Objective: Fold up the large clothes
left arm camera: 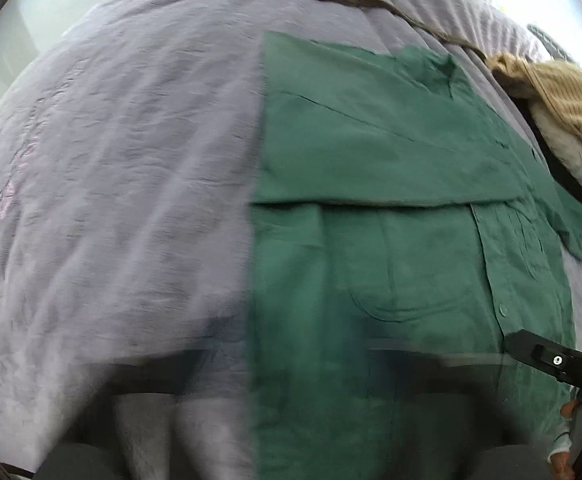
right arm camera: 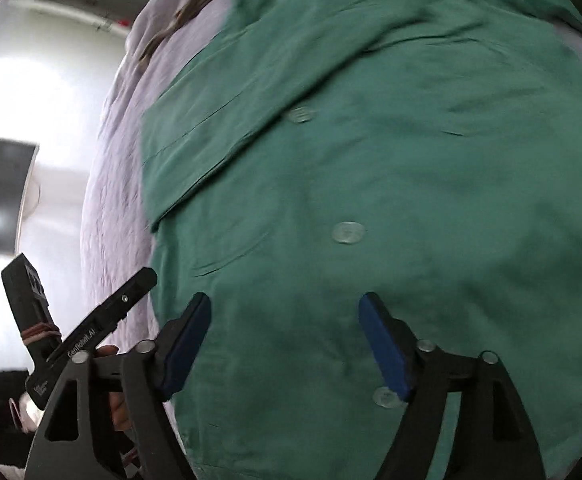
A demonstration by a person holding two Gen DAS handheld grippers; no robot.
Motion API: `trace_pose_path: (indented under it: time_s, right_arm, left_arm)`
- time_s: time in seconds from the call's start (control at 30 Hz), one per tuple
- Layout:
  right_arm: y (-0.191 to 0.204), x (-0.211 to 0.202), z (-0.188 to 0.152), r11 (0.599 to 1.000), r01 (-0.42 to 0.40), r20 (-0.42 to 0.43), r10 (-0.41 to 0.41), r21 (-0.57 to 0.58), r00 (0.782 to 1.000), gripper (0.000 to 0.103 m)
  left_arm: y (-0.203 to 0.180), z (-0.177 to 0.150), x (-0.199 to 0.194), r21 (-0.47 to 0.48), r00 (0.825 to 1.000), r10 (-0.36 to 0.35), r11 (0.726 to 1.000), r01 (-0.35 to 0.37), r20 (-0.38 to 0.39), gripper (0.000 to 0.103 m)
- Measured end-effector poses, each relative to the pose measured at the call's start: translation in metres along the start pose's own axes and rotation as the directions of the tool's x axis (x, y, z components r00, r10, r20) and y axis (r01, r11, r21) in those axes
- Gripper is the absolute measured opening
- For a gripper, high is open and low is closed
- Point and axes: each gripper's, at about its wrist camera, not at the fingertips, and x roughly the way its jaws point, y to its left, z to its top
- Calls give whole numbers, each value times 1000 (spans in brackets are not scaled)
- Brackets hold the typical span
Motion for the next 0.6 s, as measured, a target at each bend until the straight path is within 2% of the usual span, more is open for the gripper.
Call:
trace_pose_path:
  time_s: [0.03, 0.13, 0.2, 0.3, 0.4, 0.5, 0.6]
  right_arm:
    - [-6, -3, 0, 1000, 3, 8, -3, 13, 1000, 80]
    - [-27, -14, 8, 999, 16, 51, -17, 32, 999, 80]
    - [-37, -26, 30, 999, 24, 109, -28, 34, 994, 80]
    - [-57, -47, 81, 999, 5, 184, -14, 53, 983, 80]
    - [-70, -49, 135, 999, 14, 237, -24, 45, 971, 81]
    - [-85, -42, 183, 998, 57, 239, -62, 26, 969, 80]
    - [-100, -26, 208, 995, 94, 198, -99, 34, 975, 69]
  left_arm:
    - [-6, -2, 0, 6, 1000, 4, 1000, -4, 26, 102]
    - [-27, -5, 12, 66, 1000, 2, 998, -3, 17, 102]
    - [-39, -4, 23, 75, 1000, 2, 997, -3, 8, 102]
    - [-54, 0, 38, 67, 999, 36, 997, -35, 0, 102]
    - [-71, 8, 48, 48, 997, 71, 996, -71, 15, 102]
    - [-88, 16, 62, 37, 997, 71, 997, -71, 0, 102]
    - [-106, 23, 75, 16, 997, 70, 997, -70, -29, 102]
